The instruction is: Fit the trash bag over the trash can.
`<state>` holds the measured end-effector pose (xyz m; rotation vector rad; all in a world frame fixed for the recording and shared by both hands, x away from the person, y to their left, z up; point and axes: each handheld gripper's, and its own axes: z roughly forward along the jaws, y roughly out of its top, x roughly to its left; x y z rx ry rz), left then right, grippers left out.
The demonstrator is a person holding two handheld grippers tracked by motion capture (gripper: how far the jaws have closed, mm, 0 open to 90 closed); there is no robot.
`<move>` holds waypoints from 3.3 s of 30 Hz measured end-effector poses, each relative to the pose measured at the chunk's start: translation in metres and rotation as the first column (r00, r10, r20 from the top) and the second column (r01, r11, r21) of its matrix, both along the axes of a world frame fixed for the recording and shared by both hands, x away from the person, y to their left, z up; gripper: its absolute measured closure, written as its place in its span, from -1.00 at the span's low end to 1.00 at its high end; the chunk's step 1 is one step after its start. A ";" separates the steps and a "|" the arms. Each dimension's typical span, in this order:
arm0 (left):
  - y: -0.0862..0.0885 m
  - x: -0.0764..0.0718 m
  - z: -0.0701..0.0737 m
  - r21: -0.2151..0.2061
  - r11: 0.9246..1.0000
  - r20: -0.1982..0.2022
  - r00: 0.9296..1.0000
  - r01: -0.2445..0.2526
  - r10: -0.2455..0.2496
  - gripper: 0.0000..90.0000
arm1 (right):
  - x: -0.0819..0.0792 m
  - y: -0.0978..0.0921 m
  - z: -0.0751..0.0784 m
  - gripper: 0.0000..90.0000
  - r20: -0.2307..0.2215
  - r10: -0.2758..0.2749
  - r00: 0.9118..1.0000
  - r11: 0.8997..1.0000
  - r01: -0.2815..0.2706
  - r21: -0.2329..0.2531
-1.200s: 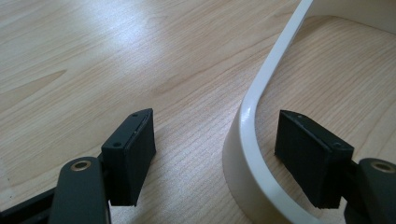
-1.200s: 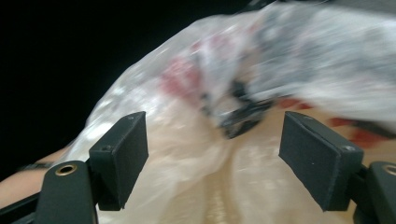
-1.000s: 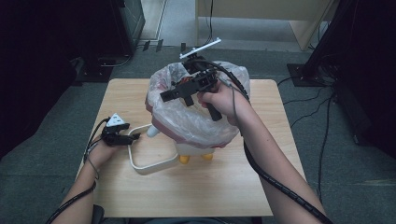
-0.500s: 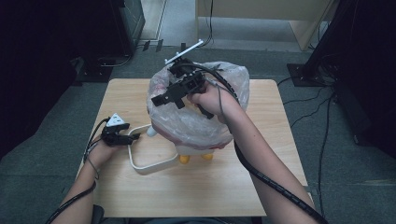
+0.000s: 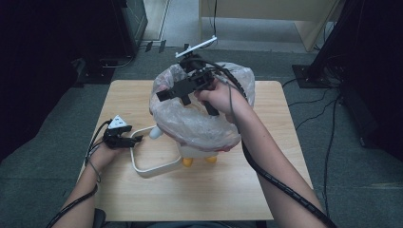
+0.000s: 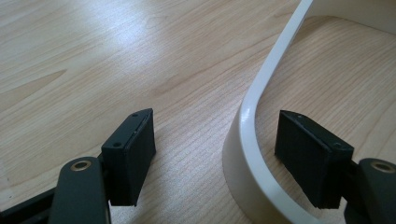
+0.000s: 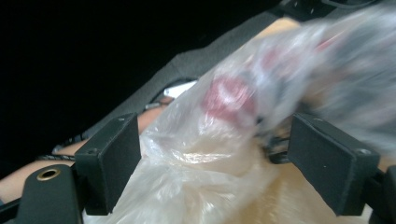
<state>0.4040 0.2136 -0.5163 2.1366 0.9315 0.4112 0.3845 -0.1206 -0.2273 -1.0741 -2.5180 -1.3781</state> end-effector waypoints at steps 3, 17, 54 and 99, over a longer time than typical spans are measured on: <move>0.000 0.000 0.000 0.000 1.000 0.000 1.000 0.000 0.000 -0.36 | 0.001 -0.015 0.011 -0.62 0.025 -0.035 0.999 0.999 0.035 0.001; 0.000 0.000 0.000 0.001 1.000 0.001 1.000 -0.001 0.001 -0.36 | 0.011 -0.080 0.022 -0.62 0.073 -0.206 0.976 0.979 0.204 0.026; 0.000 0.000 0.000 0.002 1.000 0.000 1.000 0.000 0.000 -0.36 | 0.002 -0.118 0.015 -0.62 0.078 -0.286 0.955 0.958 0.283 0.043; 0.000 0.000 0.000 -0.005 1.000 -0.003 1.000 -0.002 0.002 -0.37 | -0.079 -0.241 -0.074 -0.62 0.090 -0.480 0.873 0.877 0.480 0.028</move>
